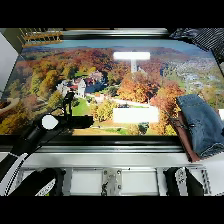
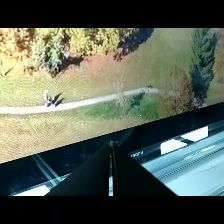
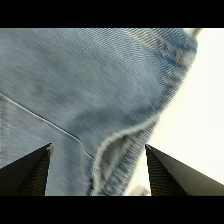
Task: Fold the clothes and pants, and hang the long-sleeved shirts on hangers.
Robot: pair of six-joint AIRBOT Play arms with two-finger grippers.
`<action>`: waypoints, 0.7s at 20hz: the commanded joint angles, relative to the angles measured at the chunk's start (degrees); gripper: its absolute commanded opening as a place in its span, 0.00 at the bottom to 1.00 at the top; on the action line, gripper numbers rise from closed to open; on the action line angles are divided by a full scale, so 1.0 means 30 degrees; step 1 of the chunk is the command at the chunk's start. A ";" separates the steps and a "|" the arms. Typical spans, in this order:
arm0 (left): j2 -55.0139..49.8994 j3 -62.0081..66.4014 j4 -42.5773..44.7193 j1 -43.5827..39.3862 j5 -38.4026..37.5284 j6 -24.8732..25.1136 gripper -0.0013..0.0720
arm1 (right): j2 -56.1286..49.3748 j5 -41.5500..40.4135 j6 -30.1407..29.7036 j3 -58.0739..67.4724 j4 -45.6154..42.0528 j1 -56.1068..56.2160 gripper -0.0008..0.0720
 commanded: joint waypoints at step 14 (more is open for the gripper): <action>-0.0007 0.0000 -0.0189 -0.0015 0.0117 -0.0022 0.07 | 0.1166 -0.2164 -0.8196 -0.0816 1.3653 1.6203 0.53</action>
